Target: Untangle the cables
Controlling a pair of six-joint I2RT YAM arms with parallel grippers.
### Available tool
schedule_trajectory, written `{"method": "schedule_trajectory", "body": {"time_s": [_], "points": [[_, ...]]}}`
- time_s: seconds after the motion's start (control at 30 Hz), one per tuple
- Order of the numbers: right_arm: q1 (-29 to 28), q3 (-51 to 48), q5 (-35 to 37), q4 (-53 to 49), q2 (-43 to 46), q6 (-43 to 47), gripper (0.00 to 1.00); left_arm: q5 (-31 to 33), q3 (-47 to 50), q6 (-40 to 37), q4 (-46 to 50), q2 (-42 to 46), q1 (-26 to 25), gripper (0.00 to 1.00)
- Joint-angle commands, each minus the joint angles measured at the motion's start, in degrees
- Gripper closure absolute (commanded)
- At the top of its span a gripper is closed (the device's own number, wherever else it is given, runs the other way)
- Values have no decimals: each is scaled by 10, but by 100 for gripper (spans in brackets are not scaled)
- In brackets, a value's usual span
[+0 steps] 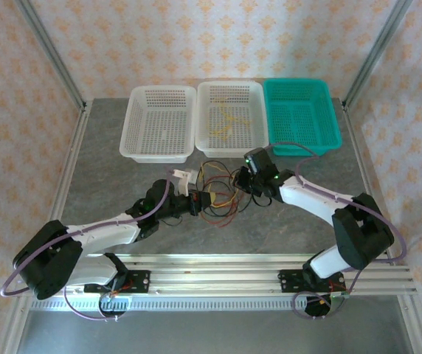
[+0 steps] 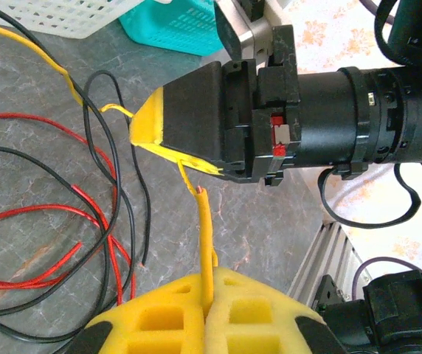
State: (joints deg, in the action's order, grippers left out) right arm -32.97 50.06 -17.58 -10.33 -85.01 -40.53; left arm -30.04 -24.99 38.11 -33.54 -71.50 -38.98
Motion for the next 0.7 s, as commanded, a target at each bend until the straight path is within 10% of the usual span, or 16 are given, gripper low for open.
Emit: {"method": "schedule_trajectory", "body": {"time_s": [0.0, 0.23, 0.67], "points": [[2, 14, 35, -1, 20, 22, 100, -1, -1, -9, -10, 0, 3, 100], [1, 22, 106, -67, 81, 161, 100, 140, -17, -75, 90, 93, 5, 33], [-34, 135, 213, -218, 114, 305, 100, 228, -137, -175, 234, 67, 28, 14]]}}
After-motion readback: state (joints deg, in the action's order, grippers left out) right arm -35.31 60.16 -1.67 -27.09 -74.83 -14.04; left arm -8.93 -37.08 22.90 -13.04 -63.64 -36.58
